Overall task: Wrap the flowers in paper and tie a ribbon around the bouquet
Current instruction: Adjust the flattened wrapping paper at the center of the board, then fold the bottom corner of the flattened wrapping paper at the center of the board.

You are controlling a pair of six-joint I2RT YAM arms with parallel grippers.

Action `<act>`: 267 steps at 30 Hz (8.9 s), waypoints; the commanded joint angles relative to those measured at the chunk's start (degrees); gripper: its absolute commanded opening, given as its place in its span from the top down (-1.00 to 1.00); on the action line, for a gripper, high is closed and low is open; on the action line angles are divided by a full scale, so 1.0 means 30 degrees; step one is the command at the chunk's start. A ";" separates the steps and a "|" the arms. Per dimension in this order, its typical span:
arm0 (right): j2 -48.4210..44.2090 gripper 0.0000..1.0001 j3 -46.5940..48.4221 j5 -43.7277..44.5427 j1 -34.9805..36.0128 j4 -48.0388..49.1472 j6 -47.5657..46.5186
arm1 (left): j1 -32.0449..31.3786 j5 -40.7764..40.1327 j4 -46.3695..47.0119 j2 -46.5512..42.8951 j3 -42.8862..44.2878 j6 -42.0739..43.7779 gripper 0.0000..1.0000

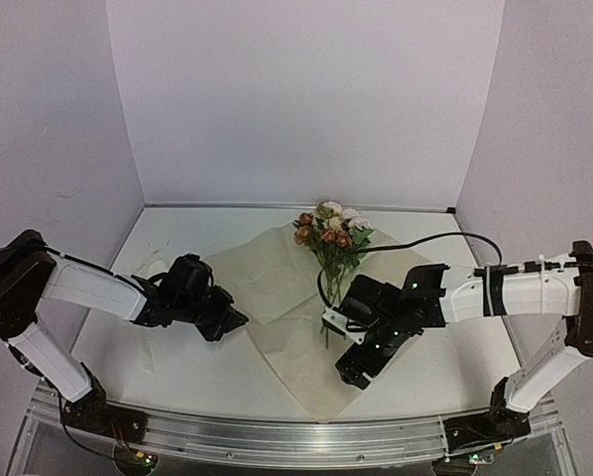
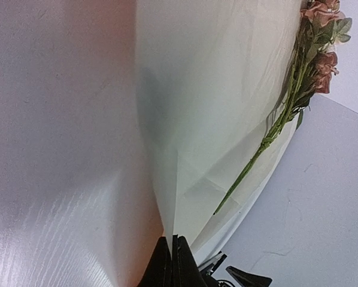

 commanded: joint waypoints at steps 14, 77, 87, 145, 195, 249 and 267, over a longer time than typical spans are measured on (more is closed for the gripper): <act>0.1326 -0.97 0.0345 0.4777 0.4205 0.2003 -0.0985 | 0.1398 0.2400 0.0339 -0.1934 0.1079 -0.2358 1.00; 0.0850 0.24 -0.1082 0.8406 0.6541 0.5627 -0.2196 | -0.1361 0.2207 -0.0592 -0.1866 -0.2260 0.1537 -0.58; -0.2125 -0.30 -0.3730 1.0445 0.6541 0.6369 -0.3324 | -0.3677 0.3251 0.2824 0.2619 0.0249 0.0737 -0.58; 0.4689 0.05 -0.2222 1.7018 1.1442 1.5054 -1.0910 | -0.2770 0.7011 0.6147 0.0688 -0.1369 -0.3150 1.00; -0.0429 1.00 0.1639 0.4856 0.8565 0.0429 -0.2721 | 0.0482 1.2641 -0.5437 1.0238 0.9946 1.4855 0.54; 1.5263 1.00 2.0920 0.2646 -0.5521 -0.4539 -0.7264 | 0.3907 0.6699 -1.1275 0.3490 1.0488 2.1055 0.33; 1.7575 0.78 2.2773 0.5866 -0.5797 -0.1302 -0.8708 | 0.3001 0.5434 -0.9579 0.7873 1.2074 2.1071 0.41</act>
